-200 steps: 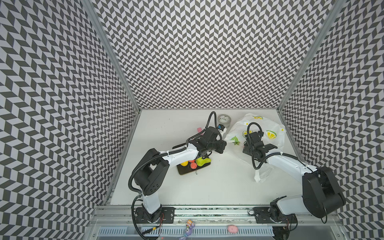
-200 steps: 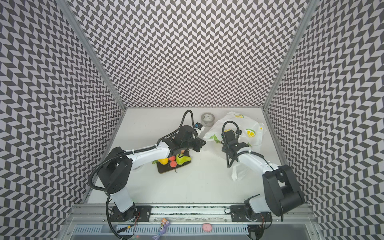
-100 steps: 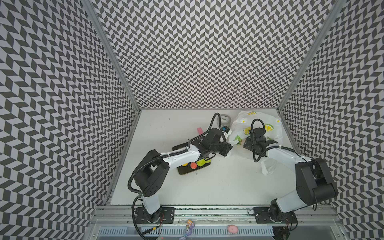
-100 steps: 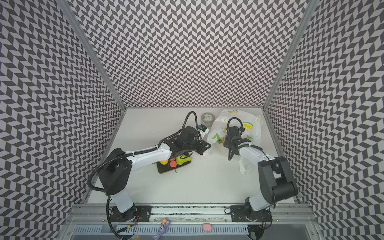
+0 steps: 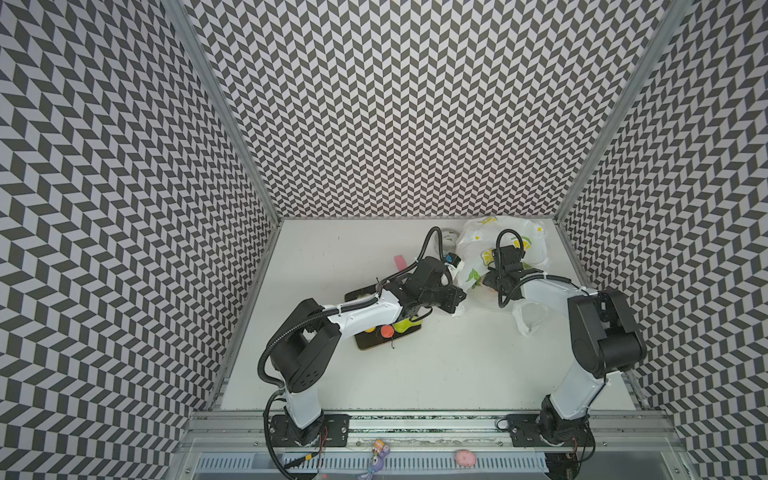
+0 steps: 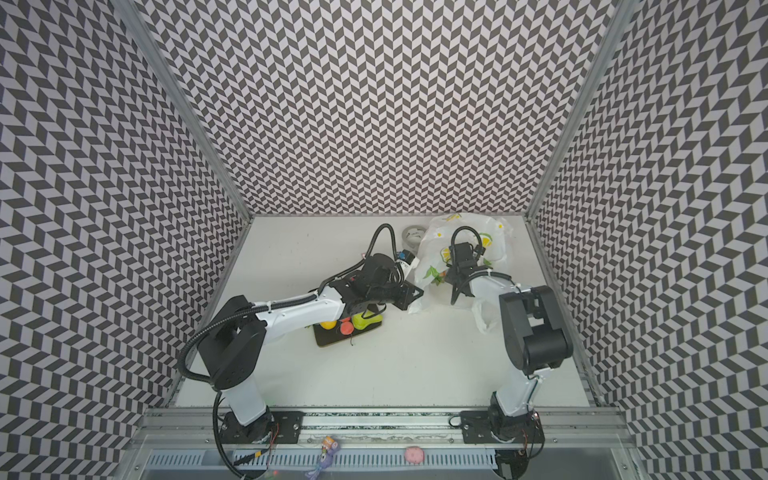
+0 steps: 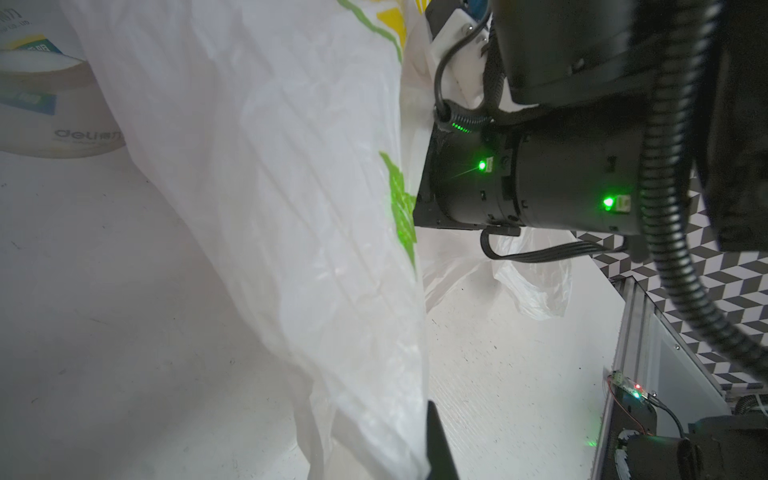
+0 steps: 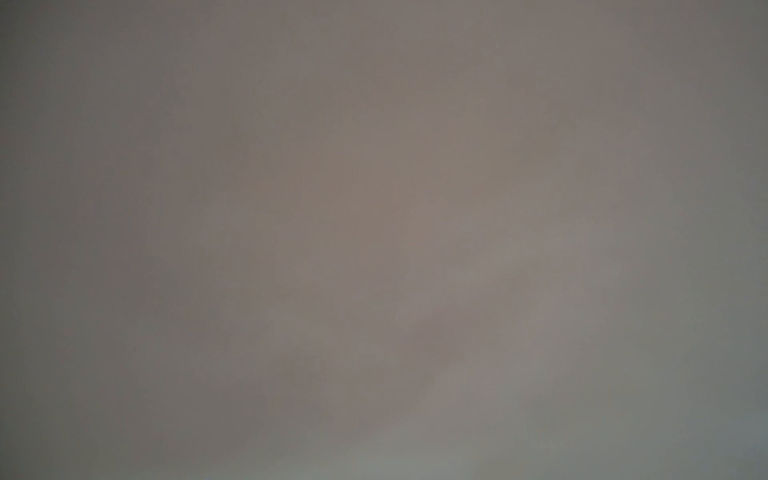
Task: Take the fake fruits out of the plastic bag
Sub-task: 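Push the right gripper deep into the bag toward the red fruits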
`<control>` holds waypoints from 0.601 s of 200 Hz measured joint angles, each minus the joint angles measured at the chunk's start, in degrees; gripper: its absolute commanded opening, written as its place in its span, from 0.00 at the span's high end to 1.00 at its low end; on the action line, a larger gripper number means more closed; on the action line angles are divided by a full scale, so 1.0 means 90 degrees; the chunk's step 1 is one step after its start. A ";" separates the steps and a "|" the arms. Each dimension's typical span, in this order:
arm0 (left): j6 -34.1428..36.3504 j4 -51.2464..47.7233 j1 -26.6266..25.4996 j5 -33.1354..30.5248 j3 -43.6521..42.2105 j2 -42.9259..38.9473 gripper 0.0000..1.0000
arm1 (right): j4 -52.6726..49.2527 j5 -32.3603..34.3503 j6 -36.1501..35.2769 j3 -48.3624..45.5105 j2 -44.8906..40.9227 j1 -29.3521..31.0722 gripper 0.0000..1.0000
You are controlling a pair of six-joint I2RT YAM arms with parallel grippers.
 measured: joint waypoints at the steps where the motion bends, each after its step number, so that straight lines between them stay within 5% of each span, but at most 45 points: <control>1: 0.0000 0.0000 0.0000 0.0000 0.0000 0.0000 1.00 | 0.0002 0.0000 -0.0002 0.0002 0.0005 -0.0002 0.36; 68: -0.0087 -0.0002 0.0002 -0.0109 -0.0005 0.0000 1.00 | -0.0002 -0.0080 -0.0197 0.0172 0.0311 -0.0024 0.51; 120: -0.0267 -0.0002 0.0109 -0.0221 0.0005 0.0010 1.00 | -0.0046 -0.0274 -0.0294 0.0034 -0.0265 -0.0024 0.52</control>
